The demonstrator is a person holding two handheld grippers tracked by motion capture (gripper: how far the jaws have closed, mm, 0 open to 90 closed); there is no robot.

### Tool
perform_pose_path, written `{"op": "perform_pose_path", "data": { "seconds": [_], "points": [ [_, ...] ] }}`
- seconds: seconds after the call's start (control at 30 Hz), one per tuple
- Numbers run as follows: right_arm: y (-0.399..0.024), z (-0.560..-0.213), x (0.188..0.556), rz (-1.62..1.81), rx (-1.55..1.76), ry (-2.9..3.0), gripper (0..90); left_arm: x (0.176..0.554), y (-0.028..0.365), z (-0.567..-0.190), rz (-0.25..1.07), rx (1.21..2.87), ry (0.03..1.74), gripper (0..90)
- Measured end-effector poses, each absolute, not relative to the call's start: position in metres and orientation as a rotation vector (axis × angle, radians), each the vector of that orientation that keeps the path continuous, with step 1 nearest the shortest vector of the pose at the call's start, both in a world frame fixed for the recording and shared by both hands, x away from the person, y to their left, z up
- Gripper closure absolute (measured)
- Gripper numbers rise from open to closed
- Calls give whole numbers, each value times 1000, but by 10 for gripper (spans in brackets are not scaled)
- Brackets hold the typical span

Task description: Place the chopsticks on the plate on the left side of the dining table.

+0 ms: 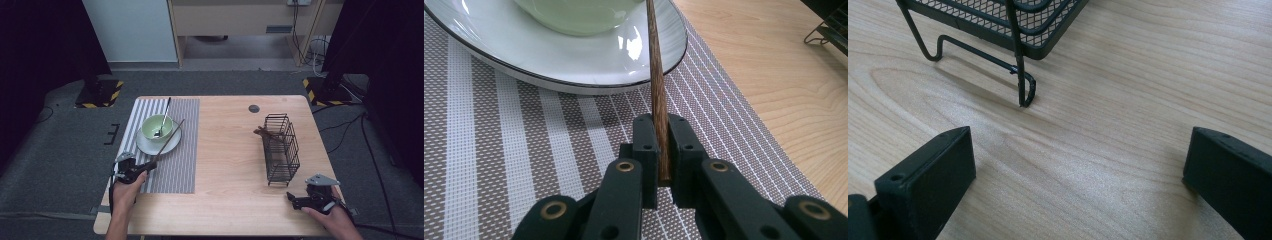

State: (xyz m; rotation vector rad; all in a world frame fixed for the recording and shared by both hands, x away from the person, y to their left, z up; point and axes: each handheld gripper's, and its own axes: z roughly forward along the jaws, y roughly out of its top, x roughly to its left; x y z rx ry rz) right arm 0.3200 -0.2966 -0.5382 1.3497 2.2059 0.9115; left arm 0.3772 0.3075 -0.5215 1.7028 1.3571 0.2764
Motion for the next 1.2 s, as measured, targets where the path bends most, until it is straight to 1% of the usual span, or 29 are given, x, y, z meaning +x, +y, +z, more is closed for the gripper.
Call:
{"op": "perform_pose_path", "data": {
  "seconds": [0.37, 0.6, 0.9, 1.03, 1.2],
  "points": [
    [-297, -538, 320, 912, 1351, 2205, 4, 379, 310, -525, 239, 1726, 1365, 838],
    [-297, -538, 320, 911, 1350, 2207, 4, 379, 314, -527, 237, 1728, 1380, 832],
    [-297, -538, 320, 911, 1349, 2207, 4, 378, 317, -527, 263, 1717, 1397, 818],
    [-297, -538, 320, 912, 1352, 2205, 4, 378, 318, -526, 313, 1720, 1410, 803],
    [-297, -538, 320, 911, 1350, 2206, 4, 378, 318, -526, 335, 1725, 1416, 791]
  ]
}}
